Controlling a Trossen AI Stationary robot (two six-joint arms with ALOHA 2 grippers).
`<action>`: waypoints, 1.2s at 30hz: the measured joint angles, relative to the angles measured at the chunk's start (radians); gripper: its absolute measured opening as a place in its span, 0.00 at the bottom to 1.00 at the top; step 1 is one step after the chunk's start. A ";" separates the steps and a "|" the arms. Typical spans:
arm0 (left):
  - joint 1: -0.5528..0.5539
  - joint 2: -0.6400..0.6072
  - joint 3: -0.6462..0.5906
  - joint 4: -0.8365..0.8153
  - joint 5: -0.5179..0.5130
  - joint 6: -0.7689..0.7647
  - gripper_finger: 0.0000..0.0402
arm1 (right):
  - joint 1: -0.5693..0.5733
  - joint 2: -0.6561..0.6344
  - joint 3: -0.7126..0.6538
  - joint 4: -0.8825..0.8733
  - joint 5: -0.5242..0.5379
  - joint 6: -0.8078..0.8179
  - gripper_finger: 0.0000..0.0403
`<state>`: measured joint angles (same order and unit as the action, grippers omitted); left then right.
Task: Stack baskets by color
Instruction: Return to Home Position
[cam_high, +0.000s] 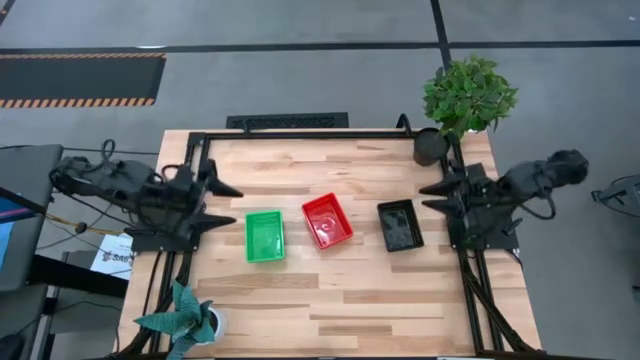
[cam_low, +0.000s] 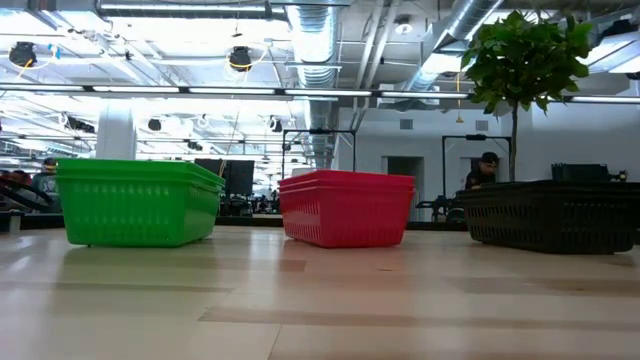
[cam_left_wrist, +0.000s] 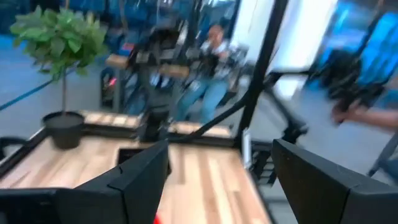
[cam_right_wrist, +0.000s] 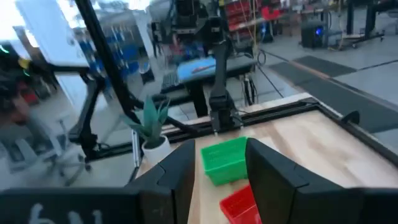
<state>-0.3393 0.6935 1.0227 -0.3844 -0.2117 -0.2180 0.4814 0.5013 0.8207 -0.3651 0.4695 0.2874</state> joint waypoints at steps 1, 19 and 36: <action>0.001 -0.054 -0.067 0.052 0.017 -0.001 0.68 | 0.028 -0.051 -0.073 0.043 0.027 0.000 0.41; 0.001 -0.654 -0.830 0.417 0.187 -0.129 0.68 | 0.186 -0.400 -0.811 0.666 0.135 -0.026 0.45; -0.001 -0.689 -1.011 0.468 0.153 -0.129 0.68 | 0.186 -0.398 -0.811 0.561 0.108 -0.077 0.53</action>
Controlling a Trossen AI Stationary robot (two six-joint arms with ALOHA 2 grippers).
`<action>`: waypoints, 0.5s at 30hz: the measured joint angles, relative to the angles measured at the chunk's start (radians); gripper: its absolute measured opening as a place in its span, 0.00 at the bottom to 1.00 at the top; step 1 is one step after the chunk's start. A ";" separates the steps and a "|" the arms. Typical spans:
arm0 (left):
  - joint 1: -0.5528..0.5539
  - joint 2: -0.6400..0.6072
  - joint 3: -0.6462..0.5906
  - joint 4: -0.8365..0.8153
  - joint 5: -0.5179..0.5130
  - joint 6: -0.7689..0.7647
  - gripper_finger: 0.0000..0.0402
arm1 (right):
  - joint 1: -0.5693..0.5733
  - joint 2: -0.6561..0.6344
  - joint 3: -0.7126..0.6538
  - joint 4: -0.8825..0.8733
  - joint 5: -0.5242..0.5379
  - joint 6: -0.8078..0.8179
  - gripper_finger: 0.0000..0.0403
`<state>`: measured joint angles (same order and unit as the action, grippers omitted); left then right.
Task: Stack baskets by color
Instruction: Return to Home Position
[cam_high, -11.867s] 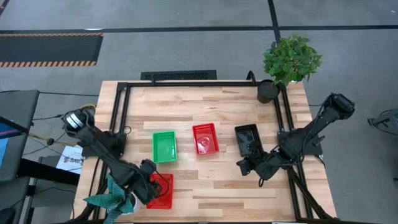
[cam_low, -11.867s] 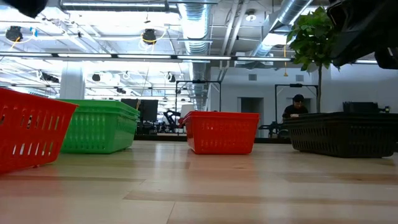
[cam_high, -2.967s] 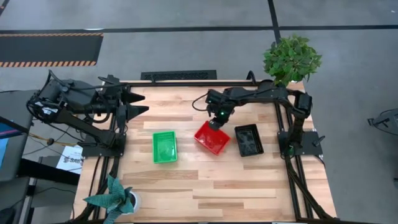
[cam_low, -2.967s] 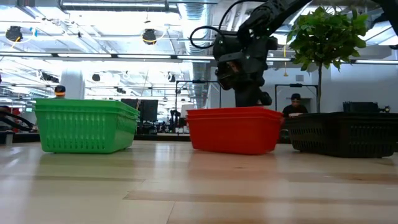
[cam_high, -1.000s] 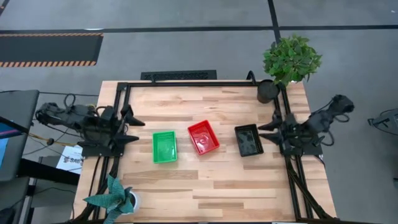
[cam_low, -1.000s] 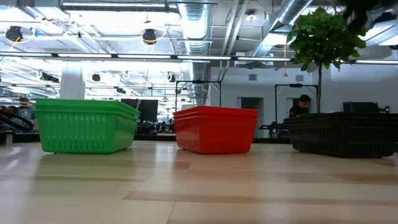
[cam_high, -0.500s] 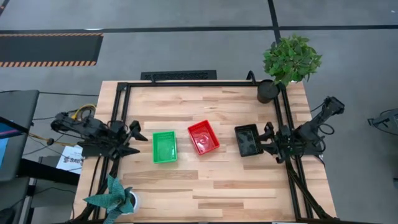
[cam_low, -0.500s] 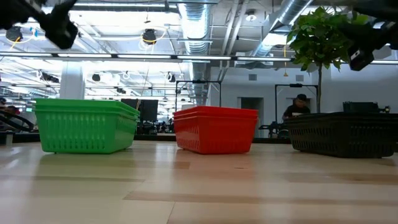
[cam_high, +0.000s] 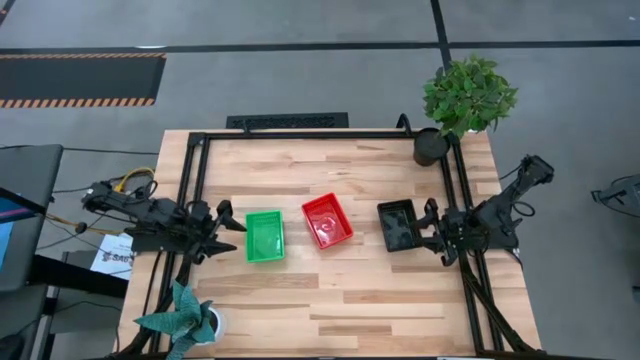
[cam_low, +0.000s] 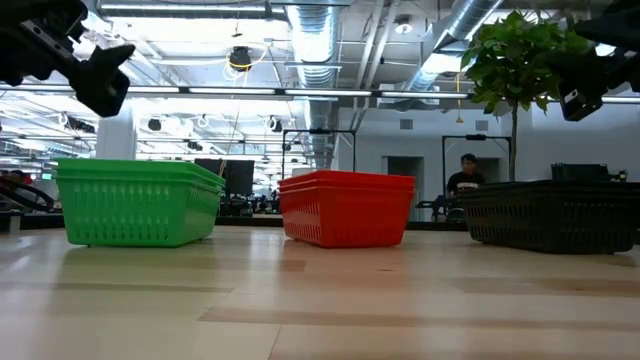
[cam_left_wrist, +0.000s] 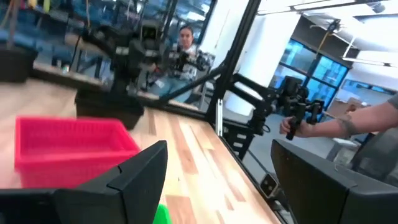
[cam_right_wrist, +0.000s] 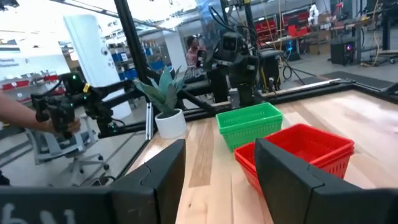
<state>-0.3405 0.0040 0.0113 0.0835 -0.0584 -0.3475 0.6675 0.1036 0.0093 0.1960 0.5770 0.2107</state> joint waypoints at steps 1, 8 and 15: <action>0.000 0.000 0.000 -0.012 -0.002 -0.020 0.68 | 0.000 0.000 0.000 0.002 0.000 0.001 0.53; 0.000 0.003 0.000 -0.050 -0.002 -0.121 0.68 | 0.000 0.000 0.000 -0.020 -0.002 0.032 0.52; 0.000 0.003 0.000 -0.050 -0.002 -0.125 0.68 | 0.000 0.000 0.000 -0.043 -0.002 0.032 0.52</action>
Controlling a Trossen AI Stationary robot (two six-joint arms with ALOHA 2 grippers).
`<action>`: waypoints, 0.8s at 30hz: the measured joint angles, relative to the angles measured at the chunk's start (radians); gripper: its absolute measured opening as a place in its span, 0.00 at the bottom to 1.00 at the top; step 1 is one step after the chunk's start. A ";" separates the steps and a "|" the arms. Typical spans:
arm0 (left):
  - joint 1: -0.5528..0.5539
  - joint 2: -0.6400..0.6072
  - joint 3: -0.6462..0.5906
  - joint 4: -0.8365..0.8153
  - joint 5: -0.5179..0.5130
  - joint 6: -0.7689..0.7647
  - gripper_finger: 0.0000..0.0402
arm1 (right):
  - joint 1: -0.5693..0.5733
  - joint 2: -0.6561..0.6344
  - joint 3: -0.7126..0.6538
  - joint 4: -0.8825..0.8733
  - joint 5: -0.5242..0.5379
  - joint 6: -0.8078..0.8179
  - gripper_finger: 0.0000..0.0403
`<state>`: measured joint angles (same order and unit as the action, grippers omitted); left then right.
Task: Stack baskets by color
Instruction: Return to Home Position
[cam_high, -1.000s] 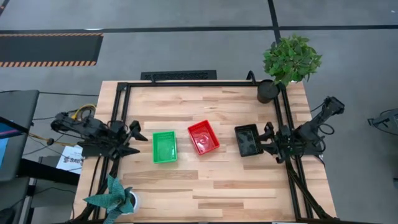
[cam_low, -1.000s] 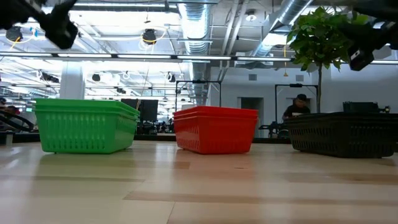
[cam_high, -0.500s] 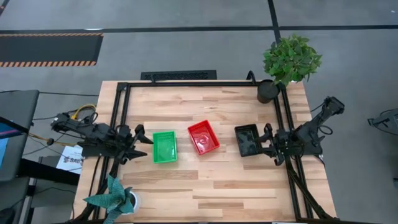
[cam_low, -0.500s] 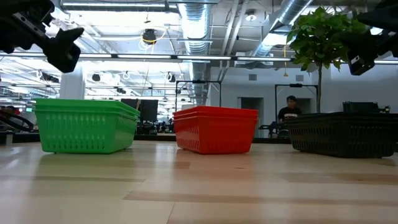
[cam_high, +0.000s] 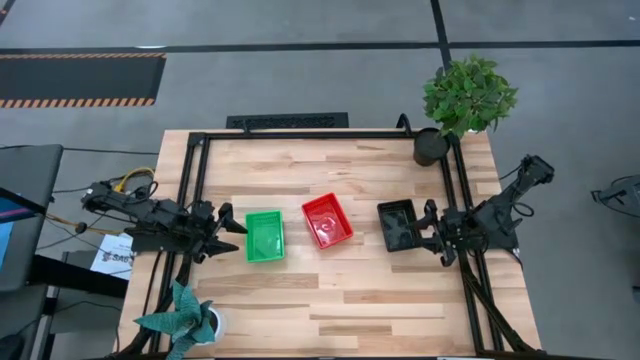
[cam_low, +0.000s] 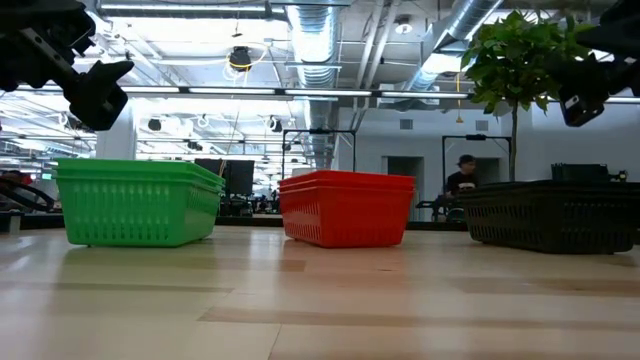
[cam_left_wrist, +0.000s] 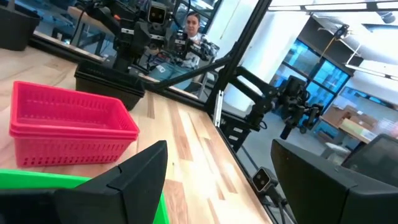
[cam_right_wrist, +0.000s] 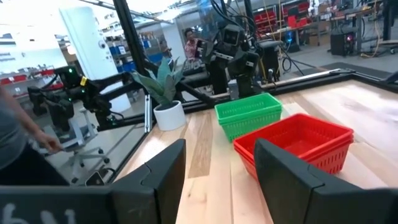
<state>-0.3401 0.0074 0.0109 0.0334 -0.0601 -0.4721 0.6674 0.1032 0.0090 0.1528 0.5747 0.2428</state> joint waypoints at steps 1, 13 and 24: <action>0.000 0.000 0.000 0.000 0.000 0.000 0.68 | 0.000 0.000 0.000 -0.005 0.000 0.000 0.52; 0.000 0.000 -0.001 0.000 0.000 0.000 0.68 | 0.000 0.000 0.000 -0.054 0.000 0.003 0.52; 0.000 0.000 -0.001 0.000 0.000 0.000 0.68 | 0.000 0.000 0.000 -0.059 0.000 0.002 0.52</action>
